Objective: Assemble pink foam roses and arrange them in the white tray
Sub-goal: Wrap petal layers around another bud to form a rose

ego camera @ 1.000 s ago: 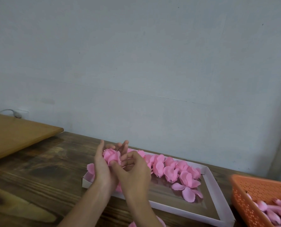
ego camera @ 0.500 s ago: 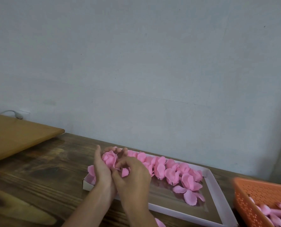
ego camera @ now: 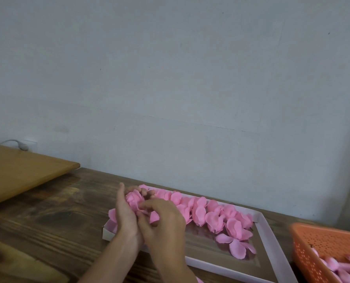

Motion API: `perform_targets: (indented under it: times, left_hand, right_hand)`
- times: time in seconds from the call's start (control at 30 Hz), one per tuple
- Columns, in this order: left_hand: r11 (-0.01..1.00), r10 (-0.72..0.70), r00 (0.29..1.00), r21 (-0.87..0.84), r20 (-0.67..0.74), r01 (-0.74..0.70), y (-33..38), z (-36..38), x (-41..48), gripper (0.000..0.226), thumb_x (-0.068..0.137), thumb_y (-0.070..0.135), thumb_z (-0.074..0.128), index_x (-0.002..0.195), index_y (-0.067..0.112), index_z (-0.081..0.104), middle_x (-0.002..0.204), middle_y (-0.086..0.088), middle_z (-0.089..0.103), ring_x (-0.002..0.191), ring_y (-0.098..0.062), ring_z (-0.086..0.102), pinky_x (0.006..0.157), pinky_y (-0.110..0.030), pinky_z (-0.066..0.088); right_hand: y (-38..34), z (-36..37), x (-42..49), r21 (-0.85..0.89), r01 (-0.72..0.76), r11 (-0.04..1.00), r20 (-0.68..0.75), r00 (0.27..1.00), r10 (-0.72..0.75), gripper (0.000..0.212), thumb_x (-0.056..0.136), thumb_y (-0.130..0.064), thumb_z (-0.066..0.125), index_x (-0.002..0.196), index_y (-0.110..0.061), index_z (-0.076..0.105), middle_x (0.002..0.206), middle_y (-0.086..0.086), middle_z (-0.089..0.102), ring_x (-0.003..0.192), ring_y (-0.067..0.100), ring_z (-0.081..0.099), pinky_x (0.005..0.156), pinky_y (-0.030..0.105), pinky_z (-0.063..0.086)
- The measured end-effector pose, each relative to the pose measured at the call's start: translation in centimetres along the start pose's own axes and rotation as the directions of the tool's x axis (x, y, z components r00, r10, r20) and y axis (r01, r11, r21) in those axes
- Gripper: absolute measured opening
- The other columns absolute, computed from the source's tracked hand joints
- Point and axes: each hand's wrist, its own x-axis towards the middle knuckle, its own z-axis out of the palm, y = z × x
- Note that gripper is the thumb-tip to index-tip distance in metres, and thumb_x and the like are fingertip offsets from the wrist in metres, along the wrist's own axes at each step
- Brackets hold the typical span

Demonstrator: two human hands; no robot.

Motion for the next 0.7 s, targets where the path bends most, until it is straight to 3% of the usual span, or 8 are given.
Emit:
perform_targets:
  times: [0.2, 0.33, 0.47, 0.7]
  left_hand:
    - [0.999, -0.015, 0.999, 0.039, 0.039, 0.013, 0.0, 0.4, -0.6, 0.062, 0.098, 0.061, 0.055, 0.055, 0.016, 0.064, 0.062, -0.006, 0.066, 0.054, -0.02, 0.068, 0.059, -0.032, 0.06]
    - [0.998, -0.031, 0.998, 0.063, 0.056, 0.028, 0.0, 0.7, -1.1, 0.064, 0.098, 0.06, 0.056, 0.052, 0.016, 0.07, 0.062, -0.005, 0.069, 0.052, -0.019, 0.07, 0.048, -0.031, 0.058]
    - [0.993, -0.023, 0.999, 0.113, 0.034, 0.019, -0.1, 0.7, -1.2, 0.056, 0.096, 0.06, 0.059, 0.067, 0.013, 0.07, 0.067, -0.007, 0.068, 0.056, -0.02, 0.071, 0.054, -0.032, 0.061]
    - [0.994, -0.011, 0.998, 0.108, 0.055, 0.005, 0.1, 1.2, -1.4, 0.052, 0.098, 0.057, 0.056, 0.069, 0.015, 0.06, 0.07, -0.006, 0.062, 0.064, -0.021, 0.066, 0.07, -0.035, 0.055]
  right_hand:
    - [-0.3, 0.1, 0.1, 0.011, -0.044, 0.999, -0.053, 0.998, 0.045, 0.011, 0.091, -0.028, 0.073, 0.099, -0.034, 0.077, 0.099, -0.021, 0.07, 0.096, -0.003, 0.061, 0.085, 0.012, 0.047]
    - [-0.4, 0.3, 0.1, 0.059, -0.135, 0.989, -0.139, 0.98, 0.142, 0.011, 0.086, -0.029, 0.078, 0.095, -0.035, 0.077, 0.087, -0.021, 0.066, 0.086, -0.004, 0.063, 0.069, 0.006, 0.044]
    - [-0.4, 0.4, 0.3, 0.132, -0.202, 0.971, -0.157, 0.962, 0.221, 0.011, 0.085, -0.036, 0.079, 0.095, -0.04, 0.075, 0.08, -0.027, 0.07, 0.083, -0.008, 0.066, 0.07, 0.007, 0.049]
    - [-0.1, 0.3, 0.4, 0.048, -0.16, 0.986, -0.108, 0.98, 0.164, 0.017, 0.092, -0.032, 0.073, 0.107, -0.039, 0.078, 0.099, -0.024, 0.072, 0.086, -0.007, 0.066, 0.077, 0.013, 0.052]
